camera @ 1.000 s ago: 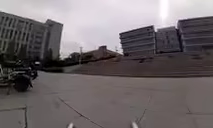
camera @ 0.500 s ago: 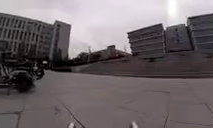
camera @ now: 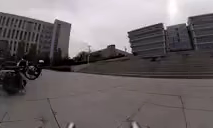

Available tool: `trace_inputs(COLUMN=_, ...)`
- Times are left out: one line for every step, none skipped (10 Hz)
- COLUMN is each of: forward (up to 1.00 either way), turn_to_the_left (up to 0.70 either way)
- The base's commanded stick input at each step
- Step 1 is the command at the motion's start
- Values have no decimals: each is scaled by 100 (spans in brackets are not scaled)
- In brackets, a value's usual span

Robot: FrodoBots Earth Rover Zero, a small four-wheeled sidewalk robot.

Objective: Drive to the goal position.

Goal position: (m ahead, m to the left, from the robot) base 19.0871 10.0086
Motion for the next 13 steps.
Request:
trace_inputs(forward=70, turn_to_the_left=27)
trace_inputs(forward=70, turn_to_the_left=27)
trace_inputs(forward=70, turn_to_the_left=27)
trace_inputs(forward=70, turn_to_the_left=27)
trace_inputs(forward=70, turn_to_the_left=27)
trace_inputs(forward=70, turn_to_the_left=27)
trace_inputs(forward=70, turn_to_the_left=27)
trace_inputs(forward=70, turn_to_the_left=27)
trace_inputs(forward=70, turn_to_the_left=27)
trace_inputs(forward=70, turn_to_the_left=0)
trace_inputs(forward=70, turn_to_the_left=0)
trace_inputs(forward=70, turn_to_the_left=0)
trace_inputs(forward=70, turn_to_the_left=0)
